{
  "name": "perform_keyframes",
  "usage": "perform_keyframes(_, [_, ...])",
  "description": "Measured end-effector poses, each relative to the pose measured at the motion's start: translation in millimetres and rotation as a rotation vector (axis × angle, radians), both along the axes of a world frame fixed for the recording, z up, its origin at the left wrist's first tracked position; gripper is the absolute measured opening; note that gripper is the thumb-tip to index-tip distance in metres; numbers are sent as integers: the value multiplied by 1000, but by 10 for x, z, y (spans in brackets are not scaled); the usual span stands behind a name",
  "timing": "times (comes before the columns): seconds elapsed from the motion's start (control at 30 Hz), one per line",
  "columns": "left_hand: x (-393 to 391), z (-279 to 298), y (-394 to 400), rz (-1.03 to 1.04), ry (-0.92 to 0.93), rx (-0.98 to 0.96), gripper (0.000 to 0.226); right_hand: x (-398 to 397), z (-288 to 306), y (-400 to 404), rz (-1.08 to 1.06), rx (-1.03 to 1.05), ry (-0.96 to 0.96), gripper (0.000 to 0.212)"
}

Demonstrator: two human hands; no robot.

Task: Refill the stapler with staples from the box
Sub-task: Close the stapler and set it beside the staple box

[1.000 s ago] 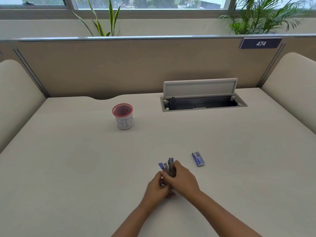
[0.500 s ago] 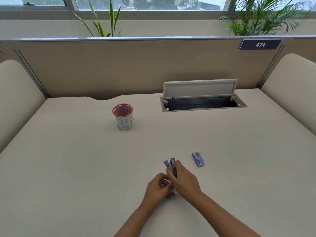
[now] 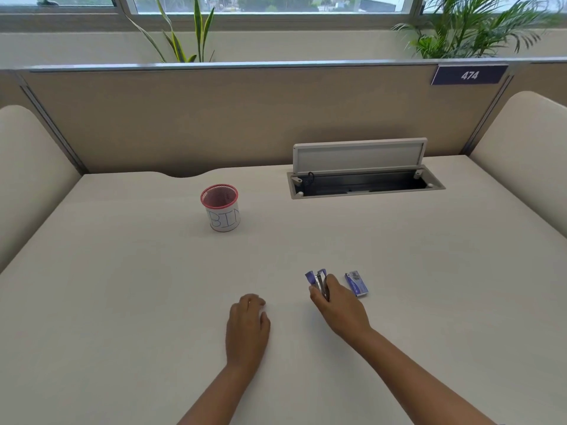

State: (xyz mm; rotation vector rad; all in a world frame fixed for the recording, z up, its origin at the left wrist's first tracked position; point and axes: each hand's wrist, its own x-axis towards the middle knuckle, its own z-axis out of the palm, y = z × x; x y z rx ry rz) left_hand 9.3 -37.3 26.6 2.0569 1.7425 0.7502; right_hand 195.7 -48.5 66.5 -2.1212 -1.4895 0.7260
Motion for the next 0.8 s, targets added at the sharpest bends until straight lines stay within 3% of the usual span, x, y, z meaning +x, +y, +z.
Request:
perform_keyframes(0.3, [40, -14, 11, 22, 153, -24, 26, -25, -41, 10, -7, 7, 24, 33])
perform_keyframes(0.8, [51, -33, -1, 30, 162, -50, 31, -18, -57, 4, -30, 14, 51, 32])
